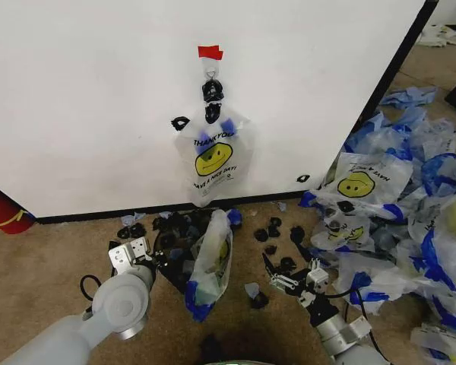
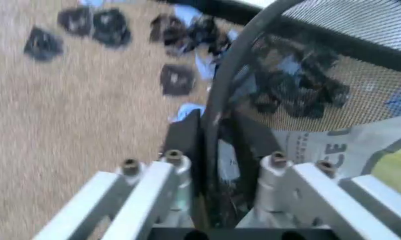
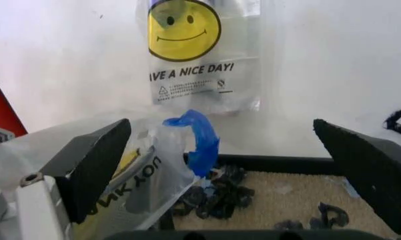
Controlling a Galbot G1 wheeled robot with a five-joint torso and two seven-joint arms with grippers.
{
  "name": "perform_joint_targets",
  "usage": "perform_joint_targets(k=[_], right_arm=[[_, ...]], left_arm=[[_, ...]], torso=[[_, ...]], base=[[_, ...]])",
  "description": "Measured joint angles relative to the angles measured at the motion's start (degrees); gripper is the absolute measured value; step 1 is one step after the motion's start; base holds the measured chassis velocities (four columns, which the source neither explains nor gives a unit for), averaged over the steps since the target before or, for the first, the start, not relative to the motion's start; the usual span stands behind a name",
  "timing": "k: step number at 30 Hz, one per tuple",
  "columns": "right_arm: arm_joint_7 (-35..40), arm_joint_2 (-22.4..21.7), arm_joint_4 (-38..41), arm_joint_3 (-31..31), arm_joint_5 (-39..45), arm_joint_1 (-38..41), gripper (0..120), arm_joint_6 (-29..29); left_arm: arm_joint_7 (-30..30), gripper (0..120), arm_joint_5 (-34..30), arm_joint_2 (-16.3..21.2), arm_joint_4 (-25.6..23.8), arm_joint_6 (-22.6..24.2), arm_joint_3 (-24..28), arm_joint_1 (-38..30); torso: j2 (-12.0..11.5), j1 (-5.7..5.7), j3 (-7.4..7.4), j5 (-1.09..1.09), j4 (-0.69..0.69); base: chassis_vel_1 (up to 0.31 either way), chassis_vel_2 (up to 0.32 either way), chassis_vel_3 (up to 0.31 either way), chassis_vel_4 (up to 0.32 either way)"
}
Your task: Pick up the garbage bag from the wall and place it over the trash bin.
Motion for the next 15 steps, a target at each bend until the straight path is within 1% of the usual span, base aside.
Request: perform_joint_targets(k=[2, 3, 4, 5, 7, 8, 12, 13, 14, 15], right_arm=[[0.11, -0.04, 0.29, 0.09, 0.13, -0.01, 100, 0.0], [0.2, -0.09, 0.4, 0.14, 0.2, -0.13, 100, 0.02], [0.2, -0.11, 0.45, 0.14, 0.21, -0.17, 100, 0.02], [0.23, -0.13, 0.62, 0.09, 0.26, -0.19, 100, 0.02], [0.28, -0.15, 0.75, 0.04, 0.33, -0.19, 100, 0.02], [0.43, -0.16, 0.93, -0.05, 0.45, -0.16, 100, 0.0], [2.91, -0.25, 2.59, -1.33, 1.81, 1.06, 100, -1.53], [3.48, -0.25, 3.0, -1.6, 2.35, 1.35, 100, -2.14], [3.48, -0.25, 3.0, -1.6, 2.35, 1.35, 100, -2.14], [5.1, -0.27, 4.36, -2.78, 4.51, 2.24, 100, -4.44]], left_arm=[[0.66, 34, 1.08, 0.32, -0.52, 0.0, -0.5, 0.46], [1.33, 46, 2.55, 0.4, -1.01, 0.04, -1.09, 1.5], [1.53, 50, 2.97, 0.4, -1.13, 0.04, -1.32, 1.89], [1.78, 56, 3.66, 0.41, -1.28, 0.06, -1.74, 2.45], [2.01, 58, 4.33, 0.48, -1.38, 0.06, -2.01, 2.79], [2.36, 63, 5.19, 0.64, -1.44, 0.06, -2.3, 3.12], [5.82, 78, 13.11, 2.51, -1.48, -0.24, -3.69, 4.93], [6.41, 81, 14.54, 2.83, -1.53, -0.33, -3.85, 5.16], [6.41, 81, 14.54, 2.83, -1.53, -0.33, -3.85, 5.16], [7.57, 88, 17.22, 3.52, -1.99, -0.41, -4.25, 5.61]], torso=[[0.0, 0.0, 0.0, 0.0, 0.0], [0.0, 0.0, 0.0, 0.01, 0.0], [0.0, 0.0, 0.0, 0.0, -0.01], [0.0, 0.0, 0.0, 0.0, 0.0], [0.0, 0.0, 0.0, 0.0, 0.0], [0.0, 0.0, 0.0, 0.0, 0.0], [0.0, 0.0, 0.0, 0.01, 0.0], [0.0, 0.0, 0.0, 0.01, 0.01], [0.0, 0.0, 0.0, 0.01, 0.01], [0.0, 0.0, 0.0, 0.0, 0.01]], base=[[0.0, 0.0, 0.0, 0.0], [0.0, 0.0, 0.0, 0.0], [0.0, 0.0, 0.0, 0.0], [0.0, 0.0, 0.0, 0.0], [0.0, 0.0, 0.0, 0.0], [0.0, 0.0, 0.0, 0.0], [0.0, 0.0, 0.0, 0.0], [0.0, 0.0, 0.0, 0.0], [0.0, 0.0, 0.0, 0.0], [0.0, 0.0, 0.0, 0.0]])
